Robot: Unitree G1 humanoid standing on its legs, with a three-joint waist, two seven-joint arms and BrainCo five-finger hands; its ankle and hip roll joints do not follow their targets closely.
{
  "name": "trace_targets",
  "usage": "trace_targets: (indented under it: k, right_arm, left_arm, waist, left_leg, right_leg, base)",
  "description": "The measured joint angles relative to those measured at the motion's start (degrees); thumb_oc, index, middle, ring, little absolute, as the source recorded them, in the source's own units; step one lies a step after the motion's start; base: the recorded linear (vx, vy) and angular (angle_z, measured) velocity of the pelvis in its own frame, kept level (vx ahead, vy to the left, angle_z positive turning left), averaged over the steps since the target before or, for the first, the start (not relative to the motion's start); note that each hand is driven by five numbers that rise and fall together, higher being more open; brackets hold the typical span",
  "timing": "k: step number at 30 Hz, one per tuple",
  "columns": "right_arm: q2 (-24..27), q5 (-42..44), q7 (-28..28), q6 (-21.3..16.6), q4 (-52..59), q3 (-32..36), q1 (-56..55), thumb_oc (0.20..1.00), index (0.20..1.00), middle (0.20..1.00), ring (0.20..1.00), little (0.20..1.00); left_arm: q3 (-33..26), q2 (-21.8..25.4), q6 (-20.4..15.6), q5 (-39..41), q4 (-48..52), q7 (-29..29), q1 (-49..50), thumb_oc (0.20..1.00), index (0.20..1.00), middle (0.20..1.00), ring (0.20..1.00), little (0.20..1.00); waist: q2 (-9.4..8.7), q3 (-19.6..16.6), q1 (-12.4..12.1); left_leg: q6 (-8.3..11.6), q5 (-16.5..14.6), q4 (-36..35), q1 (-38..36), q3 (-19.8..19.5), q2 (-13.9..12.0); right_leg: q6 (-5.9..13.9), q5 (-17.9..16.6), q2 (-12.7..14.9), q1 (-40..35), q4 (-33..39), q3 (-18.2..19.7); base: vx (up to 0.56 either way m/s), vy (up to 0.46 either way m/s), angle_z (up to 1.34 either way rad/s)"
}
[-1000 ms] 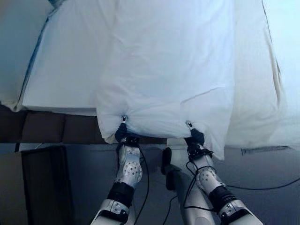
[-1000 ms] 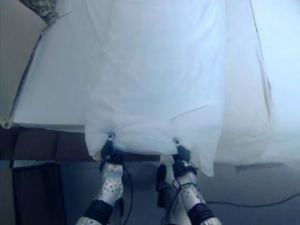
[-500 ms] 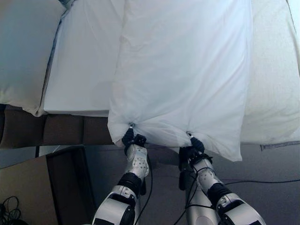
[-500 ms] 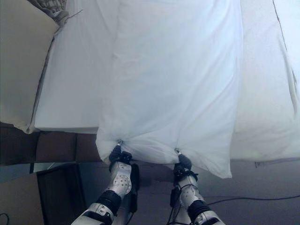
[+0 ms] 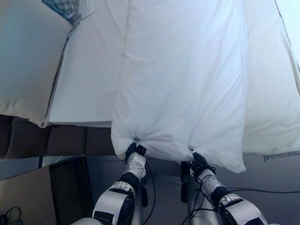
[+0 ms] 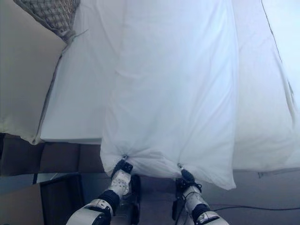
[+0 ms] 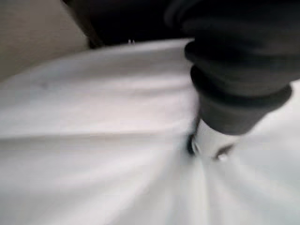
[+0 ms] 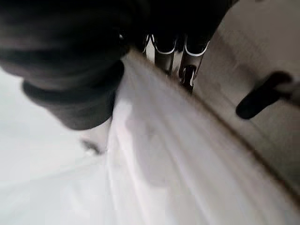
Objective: Make the bed
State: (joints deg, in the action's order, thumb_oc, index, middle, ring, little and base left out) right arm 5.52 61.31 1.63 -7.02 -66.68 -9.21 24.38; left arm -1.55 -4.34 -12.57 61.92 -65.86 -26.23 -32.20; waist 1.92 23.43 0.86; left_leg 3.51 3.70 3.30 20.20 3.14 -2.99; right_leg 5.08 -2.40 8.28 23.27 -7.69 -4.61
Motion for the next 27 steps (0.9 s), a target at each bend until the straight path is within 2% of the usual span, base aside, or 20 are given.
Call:
trace_targets:
  k: [9,13,15,17,19,22,23,26,27]
  right_arm:
    - [2.91,-1.51,-0.13,1.17,-4.19,0.39,-3.99,1.0,1.0,1.0,1.0,1.0]
    - [2.9,-1.52,-1.6,1.17,-2.27,0.38,-5.55,1.0,1.0,1.0,1.0,1.0]
    - [2.7,-1.18,-2.31,1.15,-0.78,0.4,-6.19,1.0,1.0,1.0,1.0,1.0]
    - [2.63,-0.26,-2.81,1.11,3.63,0.27,-8.31,1.0,1.0,1.0,1.0,1.0]
    - [3.0,0.2,-4.08,1.03,10.48,-0.96,-10.92,1.0,1.0,1.0,1.0,1.0]
    - [4.34,0.01,-5.22,1.06,17.39,-3.62,-13.34,1.0,1.0,1.0,1.0,1.0]
    - [5.34,-0.55,-6.66,1.03,21.14,-4.25,-14.5,1.0,1.0,1.0,1.0,1.0]
    - [7.32,-2.86,-8.71,1.11,25.23,-6.53,-14.51,1.0,1.0,1.0,1.0,1.0]
    - [8.12,-3.79,-10.22,1.03,25.75,-6.07,-13.43,1.0,1.0,1.0,1.0,1.0]
  left_arm:
    - [0.36,4.68,0.27,0.21,-0.98,0.48,6.21,1.0,1.0,1.0,1.0,1.0]
    - [4.92,4.15,-1.01,0.12,3.91,1.02,9.41,1.0,1.0,1.0,1.0,1.0]
    - [5.39,3.25,-1.39,0.14,5.21,1.06,10.29,1.0,1.0,1.0,1.0,1.0]
    - [7.58,3.25,-2.06,0.29,9.91,0.83,12.62,1.0,1.0,1.0,1.0,1.0]
    - [13.01,4.58,-2.12,-0.43,19.41,1.07,17.84,1.0,1.0,1.0,1.0,1.0]
    - [18.53,7.2,-0.11,-4.18,28.02,1.75,21.43,1.0,1.0,1.0,1.0,1.0]
    - [20.28,9.08,1.01,-6.44,32.62,3.83,22.94,1.0,1.0,1.0,1.0,1.0]
    - [22.67,13.54,5.22,-11.19,33.54,9.97,22.84,1.0,1.0,1.0,1.0,1.0]
    - [22.38,15.69,6.77,-15.04,32.35,12.85,21.8,1.0,1.0,1.0,1.0,1.0]
  waist:
    - [0.0,0.0,0.04]
    - [0.0,0.0,-0.05]
    - [0.0,0.0,-0.04]
    - [0.01,0.0,0.02]
    - [0.1,0.05,0.07]
    - [0.16,0.1,0.03]
    - [0.23,0.13,0.02]
    - [0.31,0.21,0.09]
    - [0.42,0.26,0.14]
  left_leg:
    - [0.11,1.39,-1.71,-0.61,-0.28,0.08]
    - [0.11,2.16,-2.43,-0.62,-0.69,0.19]
    - [0.13,2.56,-2.89,-0.61,-0.82,0.21]
    - [0.12,2.68,-3.11,-0.46,-0.79,0.21]
    - [0.09,3.23,-3.9,-0.37,-0.71,0.24]
    - [0.09,3.24,-3.92,-0.06,-0.74,0.24]
    - [0.08,3.27,-3.85,0.33,-0.74,0.25]
    - [0.08,3.32,-3.84,0.49,-0.81,0.24]
    - [0.08,3.32,-3.86,0.48,-0.78,0.25]
  right_leg:
    - [-0.24,-0.29,0.08,-0.07,-0.01,-0.51]
    - [-0.27,-0.45,0.11,-0.03,-0.03,-0.66]
    - [-0.3,-0.58,0.12,0.13,-0.02,-0.73]
    - [-0.29,-0.61,0.11,0.48,-0.04,-0.72]
    - [-0.3,-0.72,0.11,0.96,-0.04,-0.72]
    - [-0.28,-0.71,0.12,1.27,-0.07,-0.73]
    - [-0.28,-0.73,0.11,1.63,-0.1,-0.72]
    - [-0.24,-0.73,0.1,1.77,-0.11,-0.73]
    - [-0.25,-0.73,0.07,1.77,-0.1,-0.71]
  base:
    - [0.02,-0.016,0.02]
    - [0.01,-0.013,0.05]
    - [0.0,-0.011,0.02]
    - [0.0,0.0,0.0]
    - [0.0,0.0,0.0]
    - [0.0,0.0,0.0]
    - [0.0,0.0,0.0]
    - [-0.03,0.001,0.0]
    - [-0.07,0.009,-0.01]
